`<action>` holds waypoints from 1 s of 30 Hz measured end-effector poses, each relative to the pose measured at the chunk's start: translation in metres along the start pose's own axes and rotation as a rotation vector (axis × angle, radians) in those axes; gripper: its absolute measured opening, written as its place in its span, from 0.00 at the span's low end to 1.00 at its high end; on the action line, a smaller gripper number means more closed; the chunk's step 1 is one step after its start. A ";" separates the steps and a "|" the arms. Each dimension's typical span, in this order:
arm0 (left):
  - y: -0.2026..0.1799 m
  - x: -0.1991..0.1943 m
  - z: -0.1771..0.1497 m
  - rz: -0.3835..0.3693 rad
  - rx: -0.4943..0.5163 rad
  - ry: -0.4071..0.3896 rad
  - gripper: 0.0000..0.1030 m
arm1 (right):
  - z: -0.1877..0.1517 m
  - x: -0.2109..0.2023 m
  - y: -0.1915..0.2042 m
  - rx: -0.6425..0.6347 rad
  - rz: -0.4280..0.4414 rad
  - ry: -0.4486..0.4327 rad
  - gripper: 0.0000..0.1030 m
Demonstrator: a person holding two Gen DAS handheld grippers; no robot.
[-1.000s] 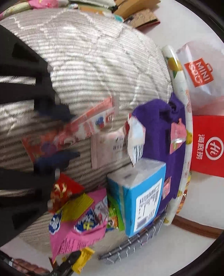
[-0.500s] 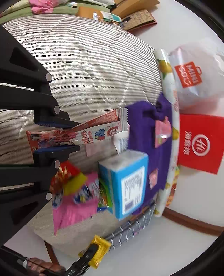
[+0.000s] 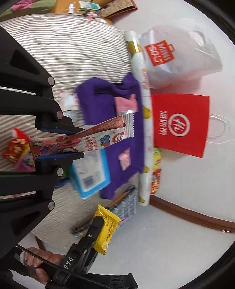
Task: Organize snacks
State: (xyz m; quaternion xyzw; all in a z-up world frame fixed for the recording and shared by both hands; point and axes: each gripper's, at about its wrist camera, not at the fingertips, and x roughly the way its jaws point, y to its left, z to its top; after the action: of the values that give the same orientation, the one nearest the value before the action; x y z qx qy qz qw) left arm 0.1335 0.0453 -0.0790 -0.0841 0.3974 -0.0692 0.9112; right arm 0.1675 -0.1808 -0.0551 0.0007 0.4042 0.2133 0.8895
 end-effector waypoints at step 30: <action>0.079 0.121 0.050 0.038 -0.207 -0.017 0.17 | 0.083 0.148 -0.036 0.068 0.077 -0.009 0.43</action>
State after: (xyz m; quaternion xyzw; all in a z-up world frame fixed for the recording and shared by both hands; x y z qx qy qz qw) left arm 0.2568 0.1041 -0.1478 -0.1708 0.3960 -0.0095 0.9022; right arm 0.3272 -0.1430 -0.1122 0.0472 0.4066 0.2334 0.8820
